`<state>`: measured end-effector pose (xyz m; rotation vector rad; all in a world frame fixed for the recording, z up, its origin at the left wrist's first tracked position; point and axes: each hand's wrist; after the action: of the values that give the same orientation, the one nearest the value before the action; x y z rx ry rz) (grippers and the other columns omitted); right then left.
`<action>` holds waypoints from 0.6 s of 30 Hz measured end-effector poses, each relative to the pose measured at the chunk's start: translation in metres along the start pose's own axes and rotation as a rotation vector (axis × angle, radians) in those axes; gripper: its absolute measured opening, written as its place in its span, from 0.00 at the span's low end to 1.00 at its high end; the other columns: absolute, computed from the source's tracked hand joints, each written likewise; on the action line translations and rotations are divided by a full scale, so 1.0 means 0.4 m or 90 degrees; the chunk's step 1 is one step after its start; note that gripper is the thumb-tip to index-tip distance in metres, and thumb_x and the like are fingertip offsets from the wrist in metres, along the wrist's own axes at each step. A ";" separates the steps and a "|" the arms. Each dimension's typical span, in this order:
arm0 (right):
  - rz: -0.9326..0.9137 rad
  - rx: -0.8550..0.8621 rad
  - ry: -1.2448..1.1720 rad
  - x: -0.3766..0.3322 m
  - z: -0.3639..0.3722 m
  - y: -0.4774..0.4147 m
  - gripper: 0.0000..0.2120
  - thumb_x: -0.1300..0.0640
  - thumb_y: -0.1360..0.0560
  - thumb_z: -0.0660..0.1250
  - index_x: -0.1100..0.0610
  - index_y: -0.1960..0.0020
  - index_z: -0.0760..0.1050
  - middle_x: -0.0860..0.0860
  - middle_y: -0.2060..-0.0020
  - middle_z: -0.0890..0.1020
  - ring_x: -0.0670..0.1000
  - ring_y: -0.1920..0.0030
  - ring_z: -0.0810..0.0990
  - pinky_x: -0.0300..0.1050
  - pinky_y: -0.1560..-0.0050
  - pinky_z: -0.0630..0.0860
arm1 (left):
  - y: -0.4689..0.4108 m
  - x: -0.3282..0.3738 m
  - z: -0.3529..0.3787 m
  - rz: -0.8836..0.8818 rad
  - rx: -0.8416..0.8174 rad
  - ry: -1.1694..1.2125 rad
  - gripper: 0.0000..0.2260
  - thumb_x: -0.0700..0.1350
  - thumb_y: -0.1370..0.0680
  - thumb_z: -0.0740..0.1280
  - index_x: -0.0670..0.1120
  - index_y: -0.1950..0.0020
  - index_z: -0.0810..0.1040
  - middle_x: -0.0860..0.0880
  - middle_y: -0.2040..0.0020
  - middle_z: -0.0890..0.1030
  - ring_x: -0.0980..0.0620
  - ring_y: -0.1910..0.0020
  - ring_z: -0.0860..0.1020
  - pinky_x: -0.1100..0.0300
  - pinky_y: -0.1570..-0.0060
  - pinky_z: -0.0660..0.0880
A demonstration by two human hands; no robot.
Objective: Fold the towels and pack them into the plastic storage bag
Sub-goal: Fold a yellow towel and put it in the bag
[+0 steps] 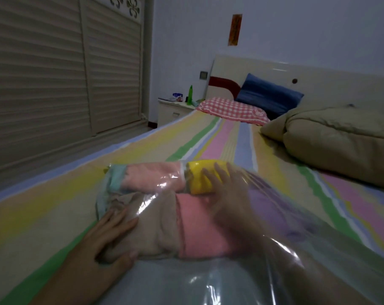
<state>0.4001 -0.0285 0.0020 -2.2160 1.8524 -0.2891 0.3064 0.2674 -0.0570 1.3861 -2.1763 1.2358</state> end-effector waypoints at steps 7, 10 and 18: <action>-0.032 -0.037 0.120 -0.050 0.108 -0.117 0.27 0.42 0.32 0.57 0.44 0.35 0.75 0.51 0.37 0.78 0.64 0.39 0.77 0.79 0.45 0.64 | 0.001 -0.030 0.018 0.040 0.004 -0.040 0.31 0.76 0.35 0.61 0.73 0.33 0.63 0.73 0.29 0.60 0.66 0.26 0.56 0.70 0.32 0.59; -0.008 -0.014 0.098 -0.070 0.104 -0.125 0.24 0.44 0.30 0.64 0.43 0.35 0.75 0.51 0.35 0.77 0.62 0.35 0.75 0.79 0.42 0.62 | 0.003 -0.041 0.025 0.051 0.020 -0.044 0.31 0.68 0.33 0.67 0.68 0.31 0.66 0.68 0.28 0.62 0.64 0.26 0.57 0.75 0.32 0.55; 0.050 -0.057 -0.137 -0.075 0.036 0.184 0.34 0.39 0.29 0.57 0.52 0.26 0.61 0.56 0.27 0.65 0.59 0.29 0.65 0.60 0.31 0.62 | 0.006 -0.007 0.027 -0.001 -0.007 -0.124 0.26 0.61 0.32 0.65 0.55 0.35 0.77 0.57 0.29 0.69 0.53 0.25 0.62 0.63 0.29 0.60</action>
<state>0.3303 -0.0105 -0.0342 -2.1291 1.8607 0.0474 0.3081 0.2611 -0.0665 1.5623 -2.3040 1.1283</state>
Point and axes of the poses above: each hand's wrist, its own y-axis away from the middle knuckle, its own z-axis out of the palm, x = y × z
